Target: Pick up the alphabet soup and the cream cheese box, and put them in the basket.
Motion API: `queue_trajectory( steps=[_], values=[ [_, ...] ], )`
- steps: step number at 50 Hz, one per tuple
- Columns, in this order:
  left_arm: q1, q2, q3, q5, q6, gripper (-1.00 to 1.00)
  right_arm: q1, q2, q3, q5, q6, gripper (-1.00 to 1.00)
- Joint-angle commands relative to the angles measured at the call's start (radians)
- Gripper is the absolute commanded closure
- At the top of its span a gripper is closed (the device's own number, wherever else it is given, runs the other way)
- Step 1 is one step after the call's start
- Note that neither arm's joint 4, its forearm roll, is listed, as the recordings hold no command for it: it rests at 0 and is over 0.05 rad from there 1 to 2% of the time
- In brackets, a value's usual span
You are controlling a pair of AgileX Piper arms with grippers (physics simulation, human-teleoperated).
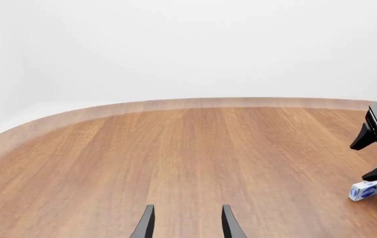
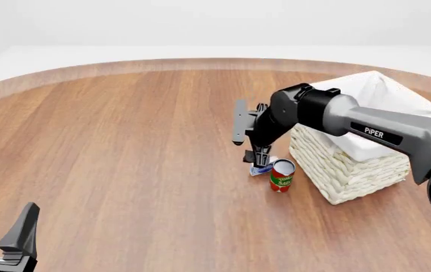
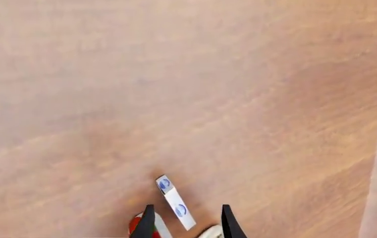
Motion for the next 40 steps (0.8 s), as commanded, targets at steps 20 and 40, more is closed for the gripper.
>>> queue_trajectory(
  steps=[20, 40],
  values=[
    [0.000, 0.000, 0.000, 0.000, 0.000, -1.00, -0.001, 0.051, -0.009, 0.013, -0.043, -1.00],
    [0.000, 0.000, 0.000, 0.000, 0.000, -1.00, -0.019, 0.076, -0.005, -0.019, -0.114, -1.00]
  ],
)
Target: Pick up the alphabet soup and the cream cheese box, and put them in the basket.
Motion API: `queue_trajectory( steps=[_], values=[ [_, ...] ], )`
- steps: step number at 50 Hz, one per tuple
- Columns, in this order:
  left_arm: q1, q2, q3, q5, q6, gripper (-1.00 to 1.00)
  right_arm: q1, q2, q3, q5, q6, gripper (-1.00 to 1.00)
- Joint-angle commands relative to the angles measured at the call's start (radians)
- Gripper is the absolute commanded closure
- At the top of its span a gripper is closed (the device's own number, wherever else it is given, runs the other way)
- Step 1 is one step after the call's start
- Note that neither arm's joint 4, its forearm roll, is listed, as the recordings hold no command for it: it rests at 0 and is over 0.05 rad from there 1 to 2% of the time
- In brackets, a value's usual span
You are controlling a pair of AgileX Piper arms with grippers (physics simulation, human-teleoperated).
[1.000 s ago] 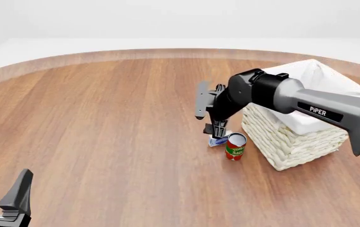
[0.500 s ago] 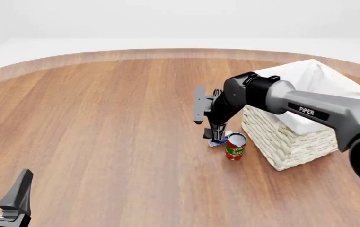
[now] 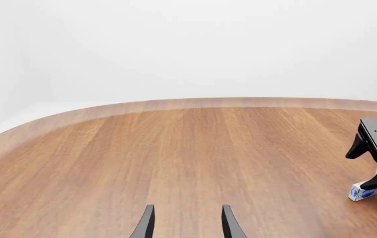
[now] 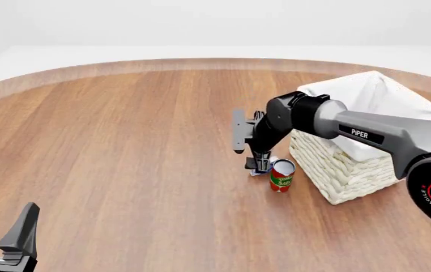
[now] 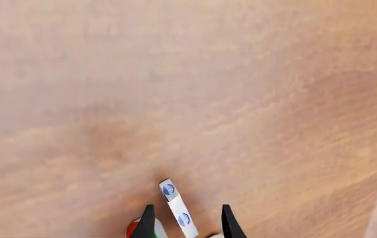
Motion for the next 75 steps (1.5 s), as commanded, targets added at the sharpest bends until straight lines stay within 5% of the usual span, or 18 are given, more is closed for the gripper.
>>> queue_trajectory(
  steps=[1, 52, 75],
  values=[
    [0.000, 0.000, 0.000, 0.000, 0.000, -1.00, -0.008, 0.012, 0.002, -0.011, -0.032, -1.00],
    [0.000, 0.000, 0.000, 0.000, 0.000, -1.00, -0.031, 0.039, 0.081, -0.086, -0.143, -1.00],
    [0.000, 0.000, 0.000, 0.000, 0.000, -1.00, -0.027, 0.038, 0.080, -0.072, -0.140, -1.00]
  ],
)
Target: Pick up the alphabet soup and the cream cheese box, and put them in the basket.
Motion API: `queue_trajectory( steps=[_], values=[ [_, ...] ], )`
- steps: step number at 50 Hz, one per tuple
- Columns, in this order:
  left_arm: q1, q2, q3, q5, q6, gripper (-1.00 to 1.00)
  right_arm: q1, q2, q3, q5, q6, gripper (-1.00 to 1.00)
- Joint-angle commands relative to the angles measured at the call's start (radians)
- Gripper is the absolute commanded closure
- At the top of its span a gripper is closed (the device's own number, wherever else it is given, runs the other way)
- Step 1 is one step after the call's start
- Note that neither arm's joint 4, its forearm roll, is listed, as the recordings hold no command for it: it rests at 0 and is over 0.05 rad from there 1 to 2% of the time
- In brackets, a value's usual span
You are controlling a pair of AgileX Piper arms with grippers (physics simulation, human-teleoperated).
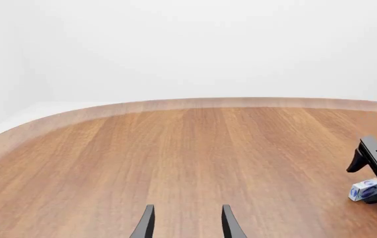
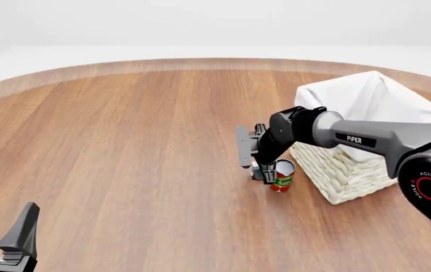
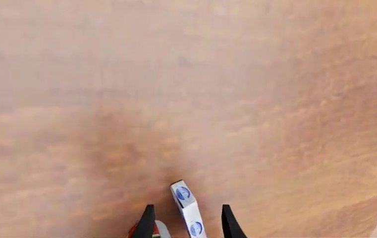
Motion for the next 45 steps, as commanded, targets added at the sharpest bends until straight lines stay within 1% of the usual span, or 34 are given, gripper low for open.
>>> queue_trajectory(
  steps=[1, 45],
  values=[
    [0.000, 0.000, 0.000, 0.000, 0.000, -1.00, -0.001, 0.002, -0.004, 0.007, -0.001, -1.00],
    [0.000, 0.000, 0.000, 0.000, 0.000, -1.00, 0.006, 0.003, -0.009, 0.031, 0.009, -1.00]
  ],
)
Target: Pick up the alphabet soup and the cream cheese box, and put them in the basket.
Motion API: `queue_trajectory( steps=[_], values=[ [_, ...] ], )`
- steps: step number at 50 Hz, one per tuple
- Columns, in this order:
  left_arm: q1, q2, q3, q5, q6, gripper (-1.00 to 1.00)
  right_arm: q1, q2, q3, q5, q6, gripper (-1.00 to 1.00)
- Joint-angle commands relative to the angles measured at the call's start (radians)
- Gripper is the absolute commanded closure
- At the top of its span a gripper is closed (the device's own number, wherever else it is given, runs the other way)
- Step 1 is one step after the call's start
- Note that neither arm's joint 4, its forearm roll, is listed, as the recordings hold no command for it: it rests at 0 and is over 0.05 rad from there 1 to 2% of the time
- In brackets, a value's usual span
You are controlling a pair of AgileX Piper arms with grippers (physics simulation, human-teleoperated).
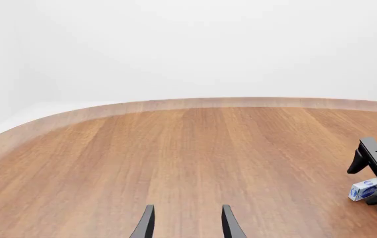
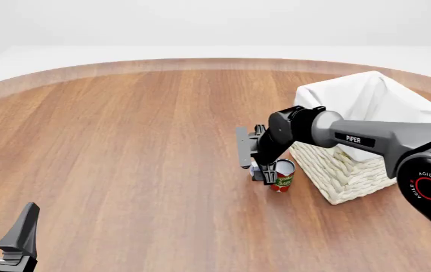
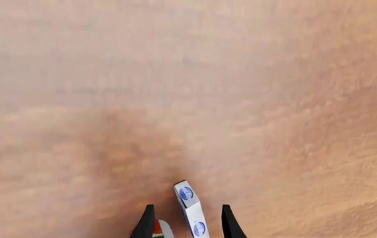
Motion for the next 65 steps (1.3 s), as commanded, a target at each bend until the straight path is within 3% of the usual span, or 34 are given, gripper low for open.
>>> queue_trajectory(
  steps=[1, 35, 37, 54, 55, 65],
  values=[
    [0.000, 0.000, 0.000, 0.000, 0.000, -1.00, 0.002, 0.001, -0.002, 0.005, 0.003, -1.00],
    [0.000, 0.000, 0.000, 0.000, 0.000, -1.00, -0.003, 0.023, -0.029, 0.062, 0.018, -1.00],
    [0.000, 0.000, 0.000, 0.000, 0.000, -1.00, -0.015, 0.116, -0.019, -0.036, 0.004, -1.00],
    [0.000, 0.000, 0.000, 0.000, 0.000, -1.00, -0.006, 0.139, -0.046, -0.043, 0.013, -1.00],
    [0.000, 0.000, 0.000, 0.000, 0.000, -1.00, -0.005, 0.139, -0.048, -0.042, 0.013, 1.00],
    [0.000, 0.000, 0.000, 0.000, 0.000, -1.00, -0.010, 0.136, -0.053, -0.071, 0.011, 1.00]
  ],
)
